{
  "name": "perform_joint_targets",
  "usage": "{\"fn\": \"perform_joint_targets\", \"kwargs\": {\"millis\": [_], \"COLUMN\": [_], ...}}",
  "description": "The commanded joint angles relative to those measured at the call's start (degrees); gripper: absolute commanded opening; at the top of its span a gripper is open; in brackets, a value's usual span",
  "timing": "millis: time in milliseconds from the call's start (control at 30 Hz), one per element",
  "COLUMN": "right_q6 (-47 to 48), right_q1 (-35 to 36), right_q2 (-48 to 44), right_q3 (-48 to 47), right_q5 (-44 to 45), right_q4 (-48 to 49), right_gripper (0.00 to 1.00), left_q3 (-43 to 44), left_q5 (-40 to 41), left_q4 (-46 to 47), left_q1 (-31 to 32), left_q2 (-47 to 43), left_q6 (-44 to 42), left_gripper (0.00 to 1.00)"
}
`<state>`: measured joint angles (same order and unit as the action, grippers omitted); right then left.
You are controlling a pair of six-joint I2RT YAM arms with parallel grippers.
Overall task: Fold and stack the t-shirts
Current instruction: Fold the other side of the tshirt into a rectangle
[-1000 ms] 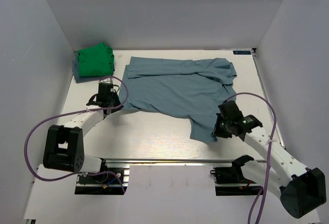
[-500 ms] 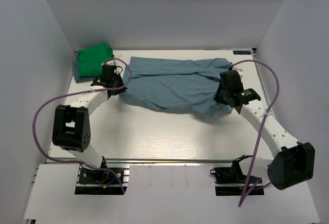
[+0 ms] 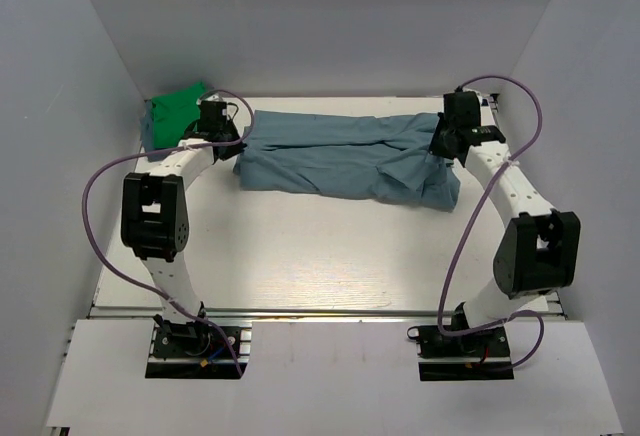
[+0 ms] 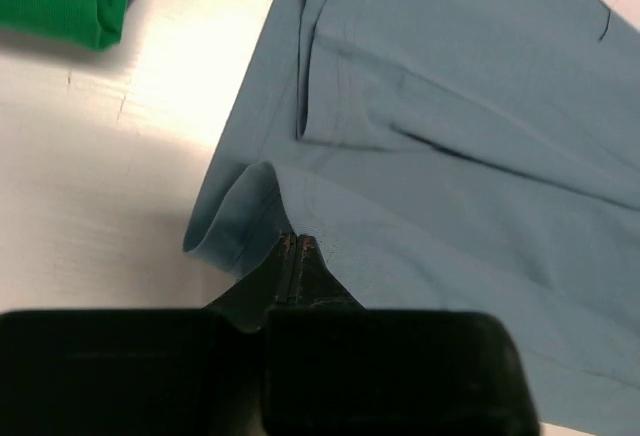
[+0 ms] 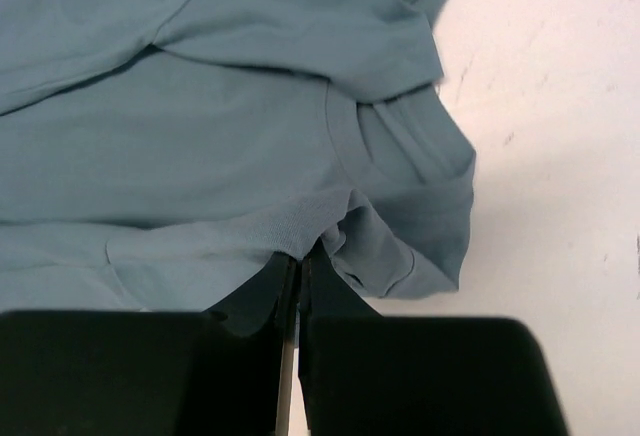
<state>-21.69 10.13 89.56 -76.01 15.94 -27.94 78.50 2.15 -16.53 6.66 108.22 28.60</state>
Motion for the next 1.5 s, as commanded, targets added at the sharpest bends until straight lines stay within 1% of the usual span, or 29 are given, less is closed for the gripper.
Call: {"fn": "perform_joint_targets", "kwargs": {"millis": [0,67,233,267,367,500,600,667,767,867,900,1000,1033,1067,1100,1133,1167,1200,1233,1267,1300,1333,1367,1400,1433,1467], "right_q6": [5.4,6.8,11.6,13.2,15.0,17.6,19.7,20.2,20.2,19.4,19.5,18.8,17.6,17.1,17.0,16.4,15.5,15.1,14.8,14.5,14.8,15.1,15.0,15.6,15.7,15.6], "right_q1": [-1.9,-2.9,-5.3,-5.3,-6.5,-8.1,-8.7,-9.2,-9.4,-9.5,-9.5,-9.4,-9.3,-9.4,-9.3,-9.3,-9.5,-9.4,-9.3,-9.5,-9.4,-9.4,-9.4,-9.4,-9.5,-9.3], "right_q2": [3.2,6.3,11.9,12.7,15.5,19.5,22.5,24.2,27.2,30.4,31.7,35.6,37.3,38.9,39.4,39.8,40.6,40.6,40.8,40.6,40.6,40.0,39.6,37.9,37.4,36.7], "right_q3": [-6.8,-9.8,-15.2,-17.6,-20.6,-24.5,-27.5,-29.0,-30.9,-32.7,-33.1,-35.1,-38.0,-39.0,-40.5,-41.0,-41.0,-40.9,-40.9,-41.3,-41.7,-41.7,-41.9,-41.9,-41.4,-40.7], "right_q5": [-3.2,-5.2,-9.1,-10.6,-11.8,-13.2,-15.3,-18.7,-20.2,-21.0,-21.0,-19.8,-19.3,-17.7,-17.2,-16.3,-12.1,-11.1,-10.0,-6.6,-5.9,-5.4,-4.3,-4.3,-4.2,-4.9], "right_q4": [3.5,4.1,4.9,4.8,4.7,4.8,4.3,4.0,3.8,3.9,5.4,6.8,6.2,5.5,5.0,4.6,4.7,4.6,4.5,4.3,4.1,3.8,3.3,3.2,3.2,3.2], "right_gripper": [0.0,0.0,0.0,0.0,0.0,0.0,0.0,0.0,0.0,0.0,0.0,0.0,0.01,0.04,0.19,0.29,0.33,0.37,0.55,0.6,0.61,0.68,0.72,0.8,0.86,0.9], "left_q3": [3.4,4.7,10.1,10.8,14.9,16.9,20.3,23.1,25.7,26.3,26.3,28.5,30.2,31.1,31.8,33.2,33.7,33.7,33.7,33.7,33.7,34.3,34.4,34.9,34.9,34.9], "left_q5": [0.1,0.1,0.0,0.0,0.0,0.5,-1.7,-2.4,-5.5,-8.3,-8.8,-8.3,-7.2,-5.6,-5.0,-5.0,-4.4,-4.4,-4.4,-5.0,-5.0,-5.0,-5.6,-5.6,-5.6,-7.1], "left_q4": [1.9,3.1,2.0,2.0,2.0,1.5,2.0,1.4,2.0,5.4,7.5,7.4,5.7,4.9,4.1,2.4,2.4,2.4,2.4,2.4,2.4,2.4,2.4,2.4,2.4,3.0], "left_q1": [-0.9,-0.9,-2.0,-2.0,-2.0,-2.5,-2.5,-2.5,-2.5,-2.5,-2.5,-2.5,-2.5,-2.5,-2.5,-2.5,-2.5,-2.5,-2.5,-2.5,-2.5,-2.5,-2.5,-2.5,-2.5,-2.5], "left_q2": [0.8,1.7,5.1,6.5,8.2,11.2,13.5,16.3,20.1,22.1,23.2,24.7,25.5,25.5,26.1,26.1,26.1,26.1,25.5,25.5,24.6,23.7,23.2,23.2,22.2,21.4], "left_q6": [0.5,-0.1,-1.2,-2.7,-3.5,-4.6,-6.1,-6.1,-6.6,-6.6,-6.6,-5.5,-4.9,-4.3,-4.3,-3.8,-3.8,-3.8,-3.8,-3.8,-3.8,-3.8,-3.8,-3.8,-3.8,-4.3], "left_gripper": [0.0,0.0,0.0,0.0,0.0,0.0,0.0,0.0,0.0,0.0,0.0,0.0,0.0,0.06,0.34,0.51,0.65,0.77,0.9,0.96,1.0,1.0,1.0,1.0,1.0,1.0]}}
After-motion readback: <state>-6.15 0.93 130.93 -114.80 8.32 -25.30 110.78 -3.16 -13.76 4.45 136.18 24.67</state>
